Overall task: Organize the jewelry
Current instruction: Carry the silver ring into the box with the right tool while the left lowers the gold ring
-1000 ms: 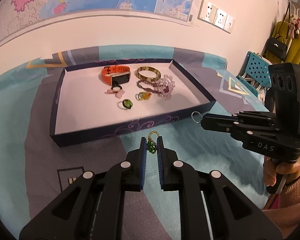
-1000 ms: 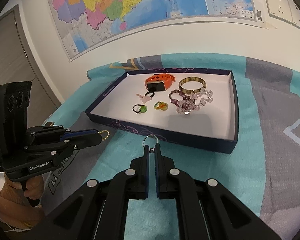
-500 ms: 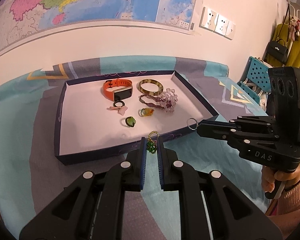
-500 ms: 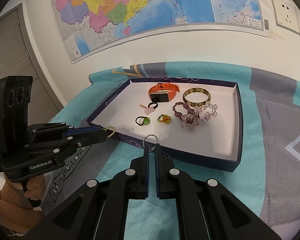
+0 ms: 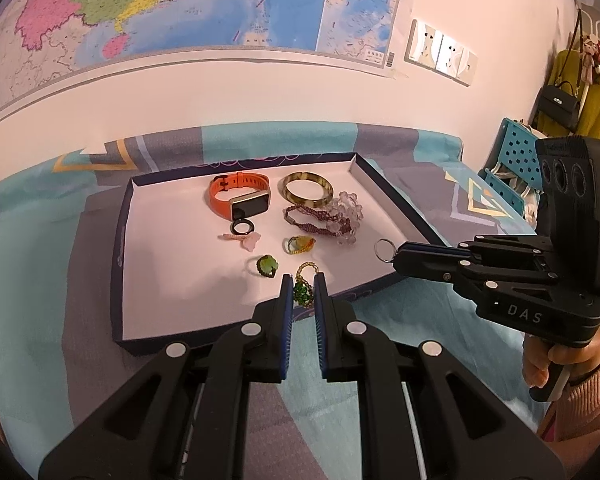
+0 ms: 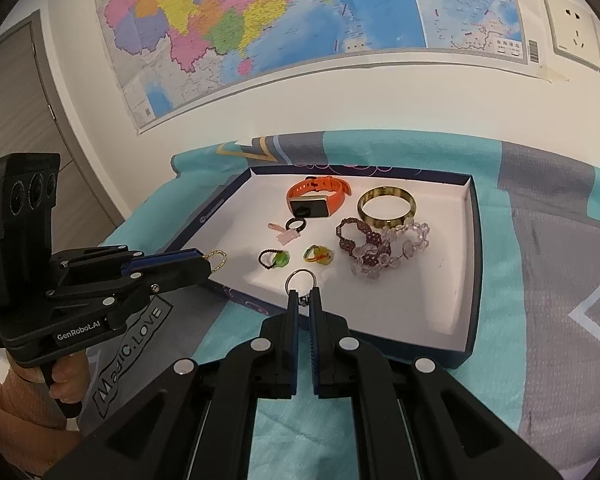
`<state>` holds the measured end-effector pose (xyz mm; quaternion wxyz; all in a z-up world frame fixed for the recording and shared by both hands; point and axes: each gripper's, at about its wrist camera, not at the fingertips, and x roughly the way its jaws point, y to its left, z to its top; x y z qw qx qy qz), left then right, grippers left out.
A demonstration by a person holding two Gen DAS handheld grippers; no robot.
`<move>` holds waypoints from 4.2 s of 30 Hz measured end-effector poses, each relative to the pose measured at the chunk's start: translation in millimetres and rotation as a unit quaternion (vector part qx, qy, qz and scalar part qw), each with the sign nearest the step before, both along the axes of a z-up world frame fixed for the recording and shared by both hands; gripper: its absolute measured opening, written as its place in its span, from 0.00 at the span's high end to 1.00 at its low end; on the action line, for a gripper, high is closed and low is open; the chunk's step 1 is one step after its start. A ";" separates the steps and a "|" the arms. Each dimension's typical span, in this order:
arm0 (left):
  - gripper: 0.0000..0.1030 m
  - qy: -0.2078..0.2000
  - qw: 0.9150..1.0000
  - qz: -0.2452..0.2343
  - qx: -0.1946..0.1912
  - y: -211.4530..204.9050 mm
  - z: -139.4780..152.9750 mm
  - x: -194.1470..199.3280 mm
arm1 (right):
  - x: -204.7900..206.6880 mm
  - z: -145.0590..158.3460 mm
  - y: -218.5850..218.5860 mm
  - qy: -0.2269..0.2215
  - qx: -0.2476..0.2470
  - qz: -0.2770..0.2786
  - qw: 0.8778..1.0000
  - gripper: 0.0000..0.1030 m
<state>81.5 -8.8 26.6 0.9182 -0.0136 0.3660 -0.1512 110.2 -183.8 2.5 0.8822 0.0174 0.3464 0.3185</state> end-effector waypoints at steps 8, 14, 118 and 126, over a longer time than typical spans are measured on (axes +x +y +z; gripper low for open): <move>0.90 -0.001 1.000 -0.001 0.005 -3.1 0.9 8.6 | 7.4 1.5 1.9 0.001 0.000 0.001 1.000 0.97; 0.90 0.001 1.000 -0.002 0.006 -4.9 -1.7 12.2 | 12.8 1.8 4.1 0.001 -0.002 0.001 1.000 0.97; 0.90 0.039 0.999 0.016 0.033 -12.7 -28.1 72.2 | 71.4 -20.9 27.8 0.036 -0.039 -0.017 0.998 0.97; 0.89 0.042 0.998 0.017 0.034 -12.4 -29.6 74.1 | 72.0 -21.7 29.2 0.038 -0.041 -0.015 0.998 0.97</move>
